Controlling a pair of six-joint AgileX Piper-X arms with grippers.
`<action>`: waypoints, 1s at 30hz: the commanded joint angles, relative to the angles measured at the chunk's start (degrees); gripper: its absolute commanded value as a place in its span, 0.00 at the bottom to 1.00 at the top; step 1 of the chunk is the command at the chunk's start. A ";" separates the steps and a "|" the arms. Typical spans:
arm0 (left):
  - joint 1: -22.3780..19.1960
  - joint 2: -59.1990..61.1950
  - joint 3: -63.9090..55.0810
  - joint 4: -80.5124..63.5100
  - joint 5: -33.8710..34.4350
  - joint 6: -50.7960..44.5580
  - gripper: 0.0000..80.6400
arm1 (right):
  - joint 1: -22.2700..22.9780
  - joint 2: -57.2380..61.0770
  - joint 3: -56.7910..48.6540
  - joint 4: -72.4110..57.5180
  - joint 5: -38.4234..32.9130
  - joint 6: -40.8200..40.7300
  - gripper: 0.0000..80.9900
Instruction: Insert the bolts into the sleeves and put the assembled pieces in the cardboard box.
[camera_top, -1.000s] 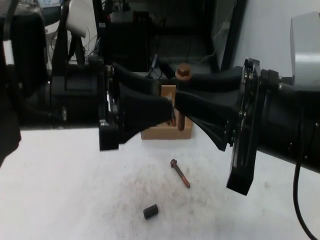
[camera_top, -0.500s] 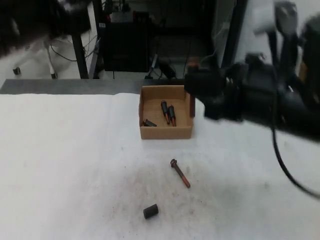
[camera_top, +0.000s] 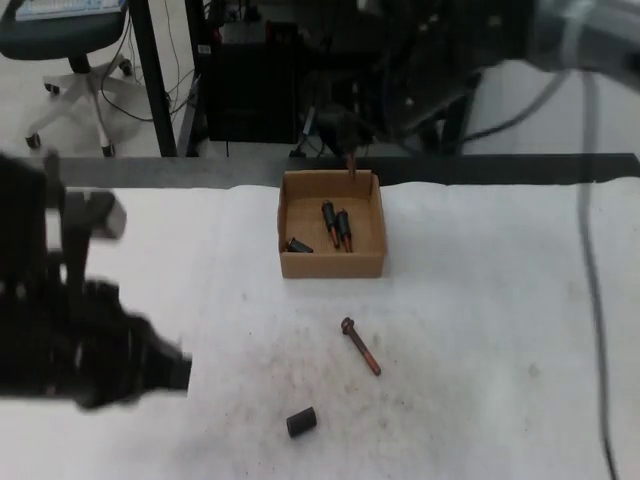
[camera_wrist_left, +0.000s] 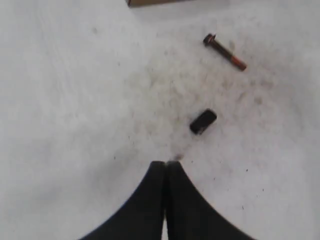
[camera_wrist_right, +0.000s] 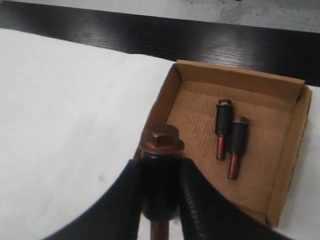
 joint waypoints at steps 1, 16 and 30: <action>0.03 0.18 4.98 0.62 2.86 0.41 0.00 | -0.65 10.60 -11.76 5.79 0.13 -0.60 0.01; 0.03 0.07 8.97 0.41 4.79 -0.04 0.00 | -0.88 27.15 -26.76 8.55 0.40 0.01 0.00; 0.03 0.07 8.97 -0.79 10.40 0.18 0.00 | -1.43 27.19 -29.70 12.01 -1.75 1.46 0.33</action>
